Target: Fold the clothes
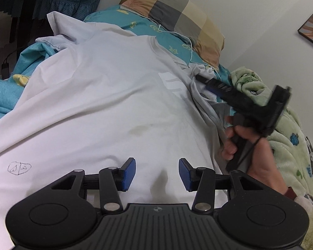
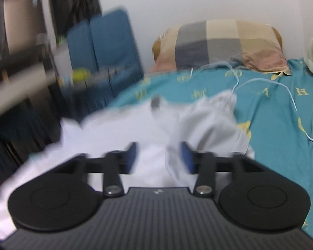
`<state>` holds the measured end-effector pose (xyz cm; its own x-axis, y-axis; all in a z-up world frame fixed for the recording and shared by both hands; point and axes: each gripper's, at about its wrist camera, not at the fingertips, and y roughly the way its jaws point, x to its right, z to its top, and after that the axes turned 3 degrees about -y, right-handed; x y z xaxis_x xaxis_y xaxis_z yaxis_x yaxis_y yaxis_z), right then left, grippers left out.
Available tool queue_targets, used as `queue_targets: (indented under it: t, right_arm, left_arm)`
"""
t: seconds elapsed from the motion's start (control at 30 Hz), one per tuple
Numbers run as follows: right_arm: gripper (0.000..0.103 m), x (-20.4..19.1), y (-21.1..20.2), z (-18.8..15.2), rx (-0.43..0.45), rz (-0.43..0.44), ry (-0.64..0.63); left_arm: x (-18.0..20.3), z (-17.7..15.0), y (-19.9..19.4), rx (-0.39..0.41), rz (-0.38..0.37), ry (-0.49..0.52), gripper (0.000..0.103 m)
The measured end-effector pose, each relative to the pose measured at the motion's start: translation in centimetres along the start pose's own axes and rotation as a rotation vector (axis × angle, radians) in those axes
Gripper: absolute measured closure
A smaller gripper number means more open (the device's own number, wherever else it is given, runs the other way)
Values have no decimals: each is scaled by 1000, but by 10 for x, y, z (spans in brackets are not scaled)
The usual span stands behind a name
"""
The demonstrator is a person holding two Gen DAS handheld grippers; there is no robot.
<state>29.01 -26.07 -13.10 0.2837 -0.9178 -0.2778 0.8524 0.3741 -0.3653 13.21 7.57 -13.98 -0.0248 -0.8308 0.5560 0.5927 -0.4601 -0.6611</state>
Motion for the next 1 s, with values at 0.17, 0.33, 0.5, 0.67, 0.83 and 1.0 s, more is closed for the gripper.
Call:
queue_targets:
  t: [0.17,0.33,0.5,0.67,0.83,1.0]
  right_arm:
    - [32,72,-29,21,95,-78,323]
    - [32,140,-25,-7,49,-107,583]
    - [36,135,6,-18,12,-7,587]
    - [58,107,30,-5,-30,52,445]
    - [98,88,23,28,-23,1,267]
    - [98,109,-17,72,88,-182,226]
  left_arm:
    - [-1,-1,-3,6,-5,-12,55]
    - [-1,-1,-1,0,-6,-11,55]
    - [-4,-2,3,-5,1,-25,55]
    - [-4,-2,8,-12,2,-21,55]
    - [-3,0,7,-4,-11,-23,55]
    - [-1,1,4,13,-24,-23,55]
